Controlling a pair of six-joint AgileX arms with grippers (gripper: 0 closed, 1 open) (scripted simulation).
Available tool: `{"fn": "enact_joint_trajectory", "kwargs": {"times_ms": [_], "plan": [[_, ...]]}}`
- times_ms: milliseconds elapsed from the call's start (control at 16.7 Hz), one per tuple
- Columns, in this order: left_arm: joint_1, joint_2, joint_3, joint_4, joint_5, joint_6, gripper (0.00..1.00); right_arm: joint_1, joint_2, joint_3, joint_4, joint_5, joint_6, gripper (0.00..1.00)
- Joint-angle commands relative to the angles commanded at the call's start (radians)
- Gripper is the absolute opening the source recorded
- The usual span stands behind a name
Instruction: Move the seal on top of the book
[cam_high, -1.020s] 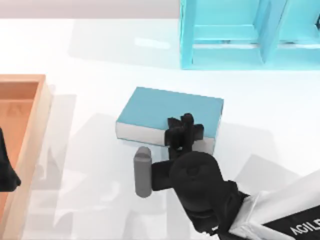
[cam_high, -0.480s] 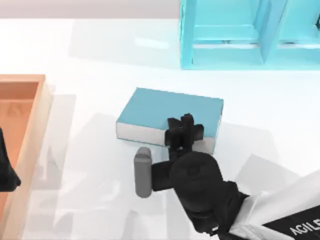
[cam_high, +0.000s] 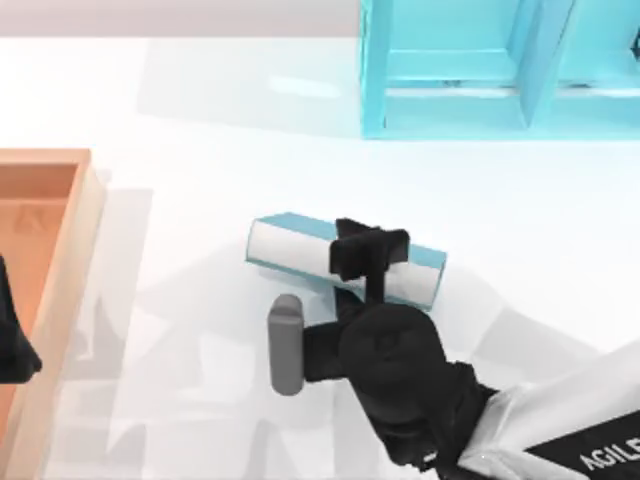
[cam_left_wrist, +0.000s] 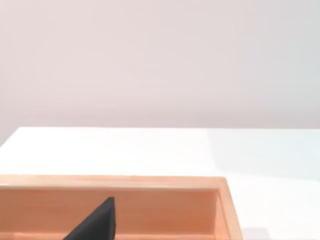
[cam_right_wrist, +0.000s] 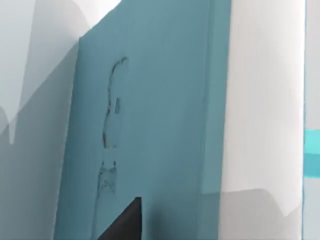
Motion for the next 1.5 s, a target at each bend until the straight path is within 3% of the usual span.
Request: {"fn": "enact_joint_trajectory", "kwargs": {"times_ms": [600,840,1200,1500], "plan": [[0.000,0.000,0.000,0.000,0.000,0.000,1.00,0.016,-0.003,-0.007,-0.016,0.015,0.013,1.00],[0.000,0.000,0.000,0.000,0.000,0.000,1.00,0.168,-0.044,-0.046,-0.166,0.143,0.119,1.00],[0.000,0.000,0.000,0.000,0.000,0.000,1.00,0.461,-0.186,-0.101,-0.446,0.394,0.394,1.00],[0.000,0.000,0.000,0.000,0.000,0.000,1.00,0.497,-0.215,-0.102,-0.481,0.431,0.431,1.00]]}}
